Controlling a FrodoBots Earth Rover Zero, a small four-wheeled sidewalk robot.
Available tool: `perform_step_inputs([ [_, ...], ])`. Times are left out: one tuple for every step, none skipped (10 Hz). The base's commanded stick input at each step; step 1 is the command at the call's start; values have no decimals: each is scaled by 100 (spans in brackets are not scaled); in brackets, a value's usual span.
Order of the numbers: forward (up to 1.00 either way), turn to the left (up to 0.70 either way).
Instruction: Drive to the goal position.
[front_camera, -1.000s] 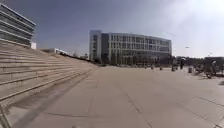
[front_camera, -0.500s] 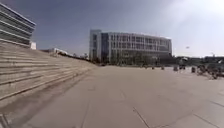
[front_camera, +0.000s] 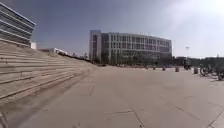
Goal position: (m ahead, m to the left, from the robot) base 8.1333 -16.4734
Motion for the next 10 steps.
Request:
perform_step_inputs([
  [70,0],
  [70,0],
  [70,0],
  [70,0],
  [70,0],
  [70,0],
  [70,0],
  [70,0],
  [70,0],
  [70,0],
])
